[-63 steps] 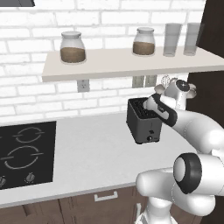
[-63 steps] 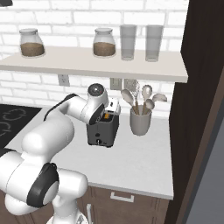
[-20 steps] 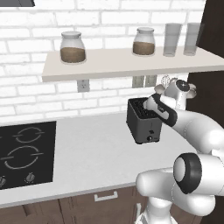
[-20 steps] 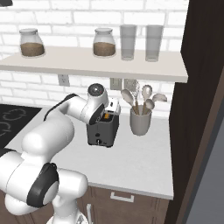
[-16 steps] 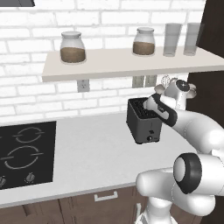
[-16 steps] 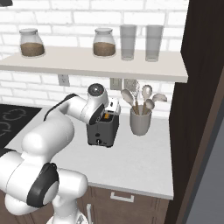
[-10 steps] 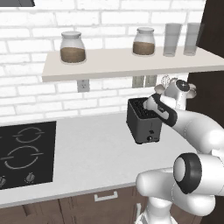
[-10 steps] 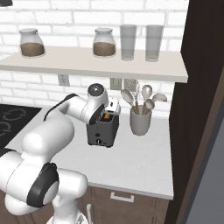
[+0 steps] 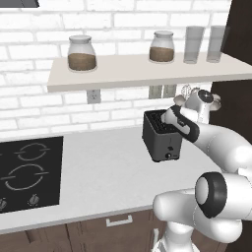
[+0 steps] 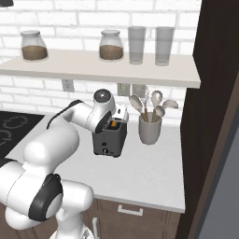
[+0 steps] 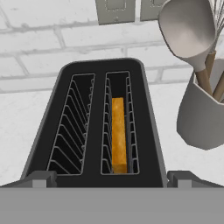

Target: Start the toaster. Once the lever pops up, take the bread to the plate on the dining counter.

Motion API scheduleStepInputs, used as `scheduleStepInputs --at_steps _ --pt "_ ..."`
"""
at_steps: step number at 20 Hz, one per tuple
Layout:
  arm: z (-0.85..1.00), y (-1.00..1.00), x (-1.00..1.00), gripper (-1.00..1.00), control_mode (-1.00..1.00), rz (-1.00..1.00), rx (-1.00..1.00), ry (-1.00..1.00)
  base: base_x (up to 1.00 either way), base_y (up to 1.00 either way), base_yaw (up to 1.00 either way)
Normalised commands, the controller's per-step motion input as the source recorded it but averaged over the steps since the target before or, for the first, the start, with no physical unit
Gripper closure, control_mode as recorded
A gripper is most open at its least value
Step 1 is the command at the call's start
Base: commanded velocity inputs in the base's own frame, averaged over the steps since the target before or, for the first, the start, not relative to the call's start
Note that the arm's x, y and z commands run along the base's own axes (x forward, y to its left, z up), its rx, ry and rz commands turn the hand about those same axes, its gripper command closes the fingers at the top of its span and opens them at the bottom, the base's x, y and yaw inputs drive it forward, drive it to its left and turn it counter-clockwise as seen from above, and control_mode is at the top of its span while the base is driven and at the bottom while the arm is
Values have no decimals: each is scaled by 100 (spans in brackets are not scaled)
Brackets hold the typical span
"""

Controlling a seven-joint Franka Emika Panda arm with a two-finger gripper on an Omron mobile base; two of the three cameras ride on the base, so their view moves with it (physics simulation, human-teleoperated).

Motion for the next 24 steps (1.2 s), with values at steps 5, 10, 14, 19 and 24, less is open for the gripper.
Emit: scheduleStepInputs --at_steps 5,10,14,19,24 --pt "0 0 0 -100 -100 0 0 0 0 0 0" --pt "0 0 0 -100 -100 0 0 0 0 0 0" --pt "0 0 0 -100 -100 0 0 0 0 0 0" --pt "0 0 0 -100 -100 0 0 0 0 0 0" --pt "0 0 0 -100 -100 0 0 0 0 0 0"
